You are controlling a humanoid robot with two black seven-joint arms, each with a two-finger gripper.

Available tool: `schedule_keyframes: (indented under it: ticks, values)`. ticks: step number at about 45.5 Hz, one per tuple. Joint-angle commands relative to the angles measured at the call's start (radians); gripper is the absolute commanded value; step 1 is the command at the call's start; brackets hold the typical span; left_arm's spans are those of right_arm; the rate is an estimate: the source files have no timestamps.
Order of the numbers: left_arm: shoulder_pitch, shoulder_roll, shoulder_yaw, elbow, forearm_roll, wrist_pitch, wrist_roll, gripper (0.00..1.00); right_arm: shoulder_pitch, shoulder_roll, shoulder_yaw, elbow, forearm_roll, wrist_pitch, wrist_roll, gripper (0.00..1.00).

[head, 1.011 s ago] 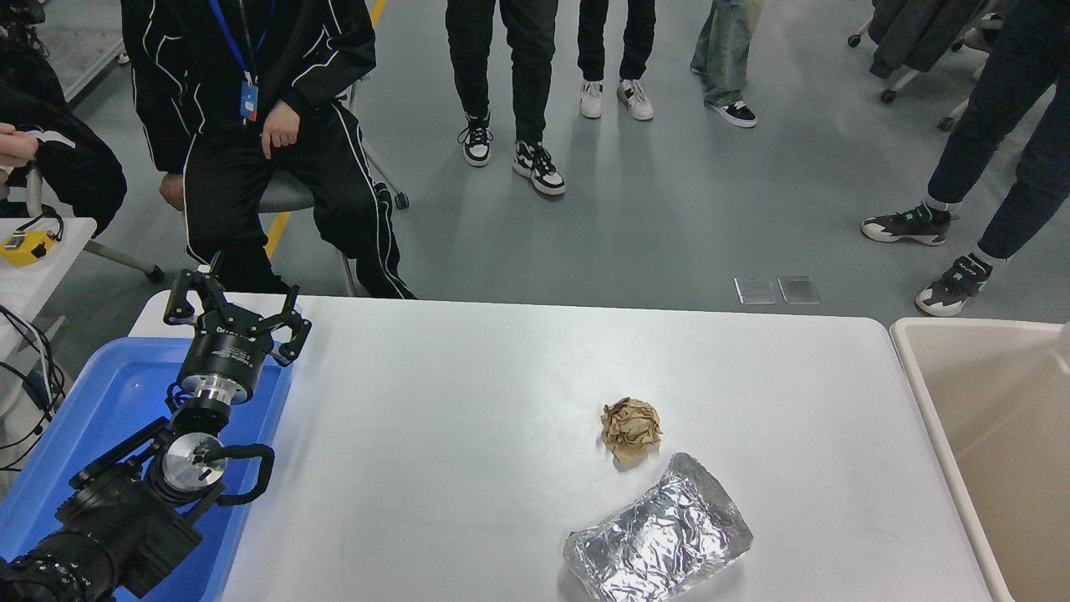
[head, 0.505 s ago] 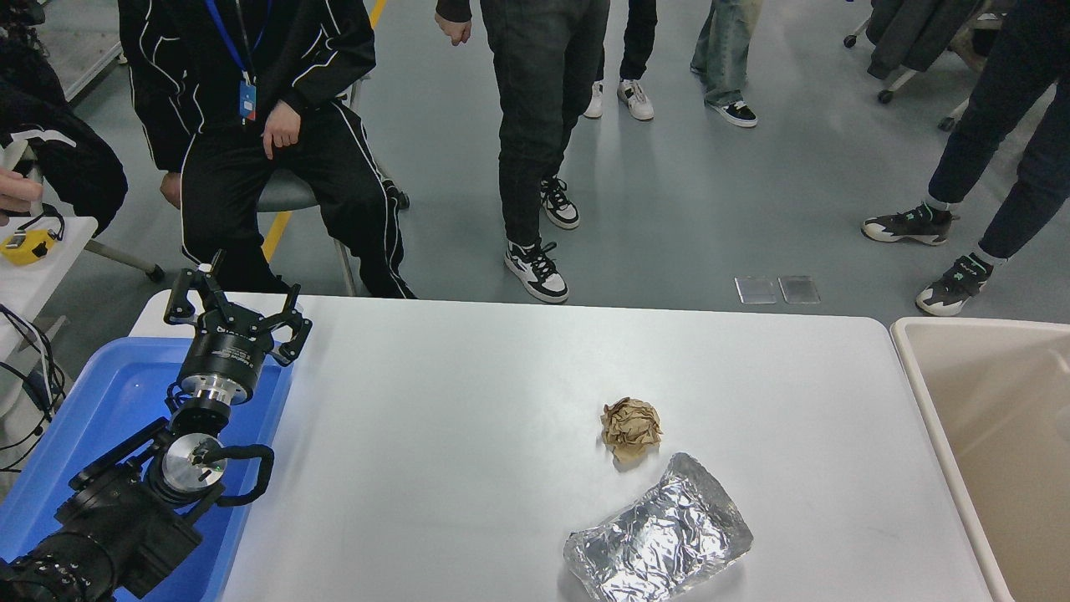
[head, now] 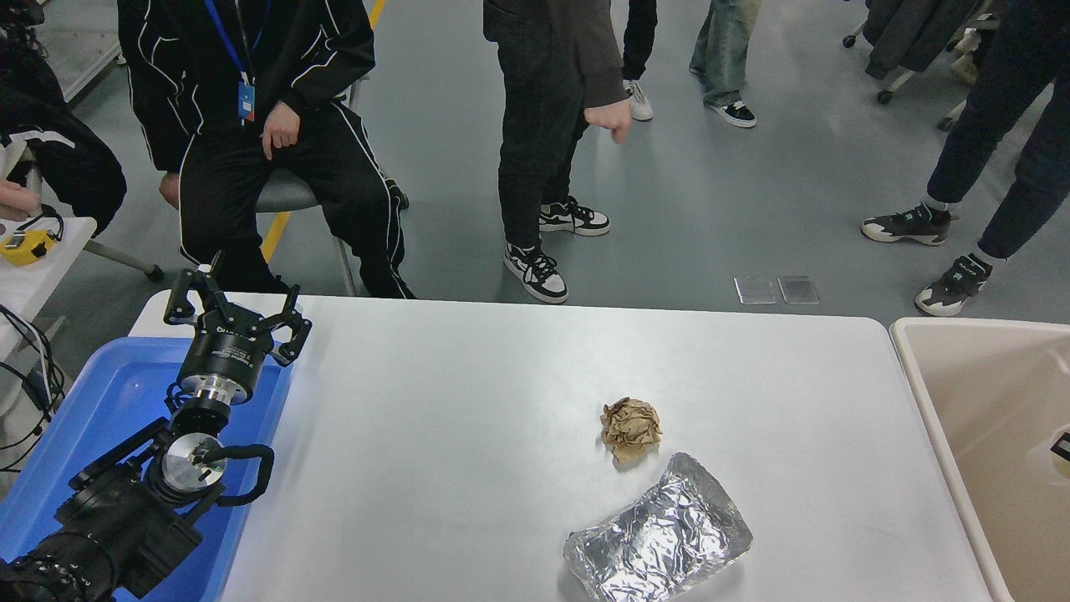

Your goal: Dispose of the paper cup in the dustbin

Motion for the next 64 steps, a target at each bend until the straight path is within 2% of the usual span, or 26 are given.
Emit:
schedule_keyframes:
  ticks: [1, 7, 13, 18, 23, 31, 33, 48, 52, 58, 64]
  values:
    - [0.0, 0.0, 0.0, 0.0, 0.0, 0.0, 0.0, 1.0, -0.009, 0.014, 0.001, -0.002, 0.0, -0.003, -0.001, 0.0]
    - [0.0, 0.0, 0.0, 0.0, 0.0, 0.0, 0.0, 1.0, -0.008, 0.012, 0.002, -0.004, 0.0, -0.01, -0.001, 0.0]
    - [0.0, 0.0, 0.0, 0.0, 0.0, 0.0, 0.0, 1.0, -0.008, 0.012, 0.001, -0.002, 0.0, -0.055, 0.001, 0.35]
    - [0.0, 0.0, 0.001, 0.0, 0.0, 0.0, 0.0, 1.0, -0.003, 0.012, 0.001, 0.001, -0.001, -0.084, 0.001, 0.59]
    - [0.0, 0.0, 0.001, 0.0, 0.0, 0.0, 0.0, 1.0, 0.003, 0.012, 0.002, 0.002, -0.001, -0.09, 0.001, 0.6]
    - [0.0, 0.0, 0.0, 0.0, 0.0, 0.0, 0.0, 1.0, 0.032, 0.008, 0.022, 0.01, 0.0, -0.128, 0.003, 0.93]
    - [0.0, 0.0, 0.0, 0.0, 0.0, 0.0, 0.0, 1.0, 0.041, 0.008, 0.053, 0.01, 0.003, -0.13, 0.003, 0.97]
    - [0.0, 0.0, 0.001, 0.0, 0.0, 0.0, 0.0, 1.0, 0.235, -0.064, 0.468, 0.053, 0.008, -0.125, 0.006, 0.99]
    - [0.0, 0.0, 0.001, 0.0, 0.0, 0.0, 0.0, 1.0, 0.29, -0.066, 0.689, 0.073, 0.008, -0.128, 0.009, 0.99]
    - [0.0, 0.0, 0.0, 0.0, 0.0, 0.0, 0.0, 1.0, 0.328, -0.081, 0.775, 0.13, 0.008, -0.128, 0.009, 0.99]
    - [0.0, 0.0, 0.001, 0.0, 0.0, 0.0, 0.0, 1.0, 0.379, -0.106, 0.858, 0.266, 0.01, -0.13, 0.007, 0.99]
